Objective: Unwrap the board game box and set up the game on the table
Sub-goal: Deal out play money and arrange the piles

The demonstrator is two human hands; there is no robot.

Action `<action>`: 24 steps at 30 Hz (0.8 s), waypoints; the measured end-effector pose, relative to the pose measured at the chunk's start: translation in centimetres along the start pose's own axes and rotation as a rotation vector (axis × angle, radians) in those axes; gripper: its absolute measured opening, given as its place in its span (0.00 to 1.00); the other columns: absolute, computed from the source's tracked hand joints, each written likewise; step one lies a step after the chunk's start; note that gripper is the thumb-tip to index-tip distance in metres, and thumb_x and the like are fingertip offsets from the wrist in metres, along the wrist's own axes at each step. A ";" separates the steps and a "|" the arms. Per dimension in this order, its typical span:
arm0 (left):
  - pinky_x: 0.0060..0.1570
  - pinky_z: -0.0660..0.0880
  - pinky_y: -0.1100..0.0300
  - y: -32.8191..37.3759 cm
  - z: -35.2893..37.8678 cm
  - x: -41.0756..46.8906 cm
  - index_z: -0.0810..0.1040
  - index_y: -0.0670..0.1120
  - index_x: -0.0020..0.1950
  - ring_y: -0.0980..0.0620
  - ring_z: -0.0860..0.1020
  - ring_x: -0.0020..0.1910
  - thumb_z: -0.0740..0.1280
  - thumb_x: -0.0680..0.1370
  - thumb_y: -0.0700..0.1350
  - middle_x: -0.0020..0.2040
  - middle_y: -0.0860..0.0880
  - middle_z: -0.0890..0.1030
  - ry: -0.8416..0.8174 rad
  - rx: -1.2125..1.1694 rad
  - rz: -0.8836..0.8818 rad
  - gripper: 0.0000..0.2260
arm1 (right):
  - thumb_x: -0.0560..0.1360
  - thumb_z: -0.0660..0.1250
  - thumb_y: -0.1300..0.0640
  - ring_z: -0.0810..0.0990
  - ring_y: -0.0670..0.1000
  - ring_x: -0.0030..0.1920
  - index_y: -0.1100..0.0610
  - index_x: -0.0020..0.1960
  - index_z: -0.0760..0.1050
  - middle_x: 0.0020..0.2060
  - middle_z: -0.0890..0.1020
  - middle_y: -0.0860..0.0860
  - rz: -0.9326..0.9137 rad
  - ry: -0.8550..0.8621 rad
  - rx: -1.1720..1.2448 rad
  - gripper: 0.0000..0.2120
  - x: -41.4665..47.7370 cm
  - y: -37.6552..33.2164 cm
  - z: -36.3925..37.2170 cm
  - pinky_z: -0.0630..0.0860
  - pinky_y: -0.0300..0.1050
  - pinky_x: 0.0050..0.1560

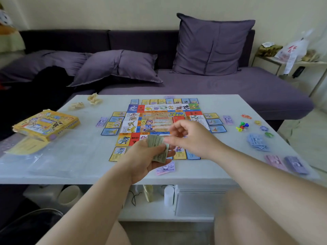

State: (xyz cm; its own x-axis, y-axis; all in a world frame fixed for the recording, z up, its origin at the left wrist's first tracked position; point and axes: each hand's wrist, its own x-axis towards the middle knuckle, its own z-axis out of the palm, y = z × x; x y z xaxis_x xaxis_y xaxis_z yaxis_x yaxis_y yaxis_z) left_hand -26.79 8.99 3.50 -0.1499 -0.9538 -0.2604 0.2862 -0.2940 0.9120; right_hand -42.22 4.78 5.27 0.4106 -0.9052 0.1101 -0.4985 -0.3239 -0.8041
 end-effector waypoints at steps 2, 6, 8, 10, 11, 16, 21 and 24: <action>0.35 0.80 0.62 -1.0 -0.6 0.5 0.76 0.40 0.51 0.52 0.84 0.37 0.63 0.78 0.33 0.38 0.46 0.84 0.042 0.055 -0.028 0.05 | 0.69 0.74 0.51 0.78 0.46 0.39 0.54 0.42 0.78 0.38 0.81 0.50 0.112 -0.005 0.092 0.08 0.4 1.8 1.0 0.77 0.44 0.46; 0.35 0.80 0.62 -2.8 -1.3 1.5 0.76 0.41 0.52 0.52 0.83 0.35 0.66 0.76 0.34 0.37 0.46 0.84 0.056 0.172 -0.069 0.07 | 0.72 0.72 0.55 0.77 0.47 0.35 0.57 0.38 0.79 0.36 0.82 0.53 0.268 -0.143 0.186 0.07 0.8 4.4 2.8 0.76 0.41 0.41; 0.35 0.79 0.62 -3.4 -1.6 1.9 0.74 0.42 0.57 0.52 0.83 0.36 0.67 0.76 0.36 0.42 0.45 0.83 0.030 0.270 -0.074 0.11 | 0.74 0.70 0.57 0.77 0.47 0.35 0.56 0.38 0.79 0.35 0.81 0.52 0.314 -0.208 0.184 0.07 1.1 5.1 3.2 0.75 0.40 0.40; 0.35 0.78 0.63 -3.7 -1.8 2.4 0.73 0.44 0.59 0.54 0.82 0.35 0.68 0.76 0.37 0.45 0.45 0.81 0.009 0.338 -0.078 0.13 | 0.74 0.69 0.60 0.76 0.46 0.35 0.55 0.37 0.79 0.35 0.80 0.52 0.350 -0.253 0.191 0.07 1.3 5.5 3.2 0.74 0.39 0.39; 0.34 0.77 0.63 -3.8 -1.9 2.6 0.73 0.45 0.59 0.55 0.81 0.33 0.68 0.76 0.39 0.43 0.46 0.80 0.016 0.348 -0.083 0.13 | 0.74 0.69 0.60 0.76 0.46 0.35 0.55 0.38 0.78 0.35 0.80 0.51 0.363 -0.264 0.203 0.06 1.3 5.7 3.3 0.74 0.38 0.39; 0.34 0.74 0.63 -4.3 -2.2 3.4 0.72 0.49 0.58 0.56 0.75 0.29 0.69 0.76 0.42 0.34 0.51 0.78 -0.019 0.492 -0.078 0.13 | 0.72 0.71 0.58 0.78 0.47 0.37 0.51 0.44 0.78 0.33 0.82 0.46 0.317 -0.202 0.206 0.04 1.7 6.7 3.9 0.75 0.43 0.45; 0.34 0.74 0.60 -4.1 -2.6 4.1 0.74 0.49 0.57 0.55 0.73 0.28 0.65 0.78 0.40 0.35 0.49 0.76 0.094 0.419 -0.068 0.09 | 0.75 0.68 0.60 0.77 0.46 0.35 0.48 0.48 0.77 0.34 0.81 0.47 0.296 -0.145 0.238 0.08 1.9 7.5 3.4 0.74 0.39 0.41; 0.32 0.75 0.62 -3.4 -3.4 4.5 0.76 0.46 0.55 0.55 0.73 0.27 0.63 0.79 0.38 0.35 0.48 0.74 0.266 0.293 -0.037 0.07 | 0.75 0.68 0.60 0.78 0.44 0.35 0.48 0.45 0.79 0.38 0.82 0.48 0.321 -0.022 0.237 0.07 1.9 7.8 3.4 0.74 0.36 0.37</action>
State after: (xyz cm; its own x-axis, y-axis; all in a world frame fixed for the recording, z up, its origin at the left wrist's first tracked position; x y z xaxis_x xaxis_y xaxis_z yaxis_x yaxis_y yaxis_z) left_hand -25.26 5.49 -1.88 0.1062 -0.9372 -0.3323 -0.0025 -0.3345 0.9424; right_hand -42.70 1.45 -2.76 0.2800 -0.9431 -0.1793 -0.4154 0.0493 -0.9083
